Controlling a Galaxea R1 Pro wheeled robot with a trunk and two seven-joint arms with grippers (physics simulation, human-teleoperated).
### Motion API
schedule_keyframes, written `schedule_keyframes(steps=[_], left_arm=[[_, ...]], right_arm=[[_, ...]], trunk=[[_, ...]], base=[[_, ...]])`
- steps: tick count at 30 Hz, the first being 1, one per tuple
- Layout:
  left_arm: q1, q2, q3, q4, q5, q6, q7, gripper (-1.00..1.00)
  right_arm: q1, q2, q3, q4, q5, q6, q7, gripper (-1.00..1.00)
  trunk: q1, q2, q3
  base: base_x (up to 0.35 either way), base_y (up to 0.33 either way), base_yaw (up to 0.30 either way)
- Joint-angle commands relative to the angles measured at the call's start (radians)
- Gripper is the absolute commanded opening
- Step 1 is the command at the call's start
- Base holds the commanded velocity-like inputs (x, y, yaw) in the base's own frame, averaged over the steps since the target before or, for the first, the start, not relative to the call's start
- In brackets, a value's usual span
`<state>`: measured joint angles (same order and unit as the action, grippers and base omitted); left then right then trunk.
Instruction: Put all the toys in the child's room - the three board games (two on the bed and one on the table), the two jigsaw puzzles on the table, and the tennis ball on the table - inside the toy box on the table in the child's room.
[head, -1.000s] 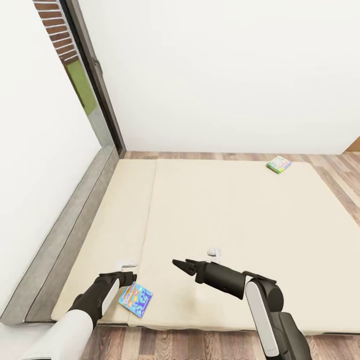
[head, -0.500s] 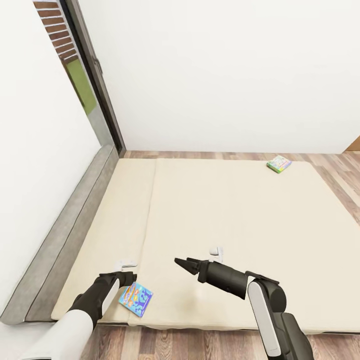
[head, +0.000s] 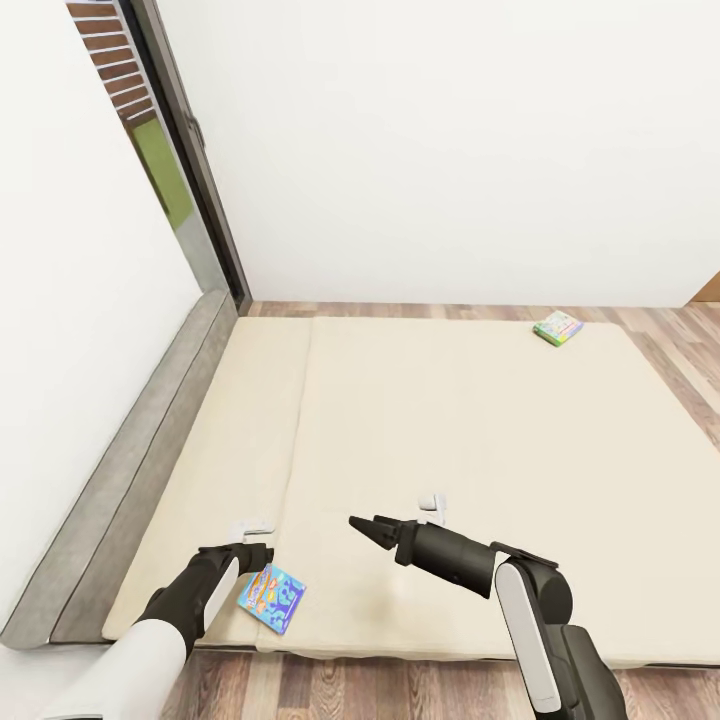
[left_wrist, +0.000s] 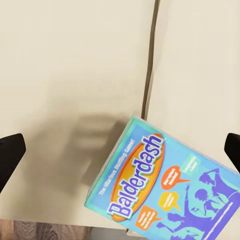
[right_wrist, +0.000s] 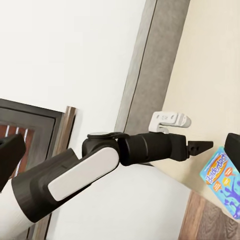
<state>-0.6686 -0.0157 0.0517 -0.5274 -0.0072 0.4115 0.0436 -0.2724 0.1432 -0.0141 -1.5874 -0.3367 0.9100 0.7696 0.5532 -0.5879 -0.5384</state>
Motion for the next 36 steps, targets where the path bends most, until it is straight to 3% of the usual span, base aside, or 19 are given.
schedule_keyframes(steps=[1,17,36], left_arm=[[0.000,-0.001,0.005,-0.002,0.000,0.005,0.001,1.00],[0.000,-0.001,0.005,-0.002,0.001,0.001,0.001,1.00],[0.000,-0.001,0.005,-0.002,0.002,-0.006,0.001,1.00]], right_arm=[[-0.001,0.001,-0.001,0.000,0.001,0.004,0.002,1.00],[-0.001,0.001,-0.001,-0.001,0.001,0.003,-0.028,1.00],[-0.002,0.002,-0.001,0.000,0.002,0.003,-0.029,1.00]], trunk=[[0.000,-0.001,-0.001],[0.000,-0.001,-0.002],[0.000,-0.001,-0.031]], base=[[0.000,0.000,0.000],[0.000,0.000,0.000],[0.000,0.000,0.000]])
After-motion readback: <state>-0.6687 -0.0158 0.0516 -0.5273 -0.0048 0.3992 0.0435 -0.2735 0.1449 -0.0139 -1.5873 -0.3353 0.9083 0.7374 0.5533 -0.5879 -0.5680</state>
